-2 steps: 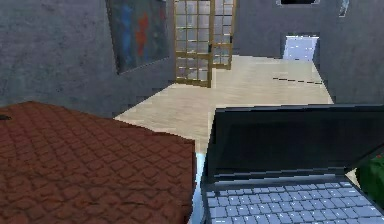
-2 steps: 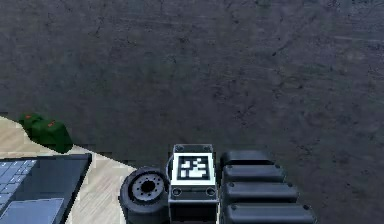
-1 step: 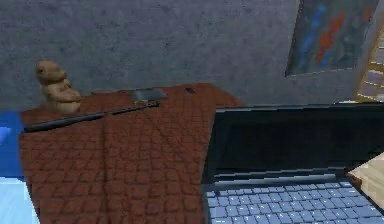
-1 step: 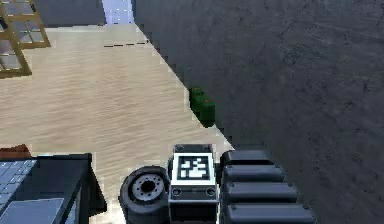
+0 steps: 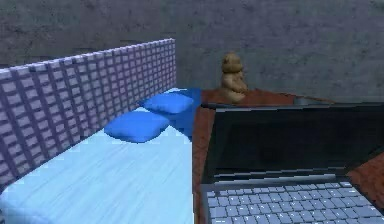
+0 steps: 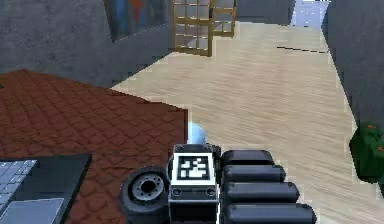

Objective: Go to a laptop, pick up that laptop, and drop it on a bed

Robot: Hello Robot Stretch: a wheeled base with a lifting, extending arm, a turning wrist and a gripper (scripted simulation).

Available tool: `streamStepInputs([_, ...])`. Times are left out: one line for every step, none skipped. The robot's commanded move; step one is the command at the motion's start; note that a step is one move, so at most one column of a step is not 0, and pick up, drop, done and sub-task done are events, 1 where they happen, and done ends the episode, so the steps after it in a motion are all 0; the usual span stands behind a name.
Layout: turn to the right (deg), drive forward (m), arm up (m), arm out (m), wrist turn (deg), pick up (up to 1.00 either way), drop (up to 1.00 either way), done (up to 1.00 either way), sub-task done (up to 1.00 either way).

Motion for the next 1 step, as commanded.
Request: streamStepInputs([-45.0, 0.00, 0.00, 0.00, 0.0, 0.00, 0.00, 0.00, 0.00])
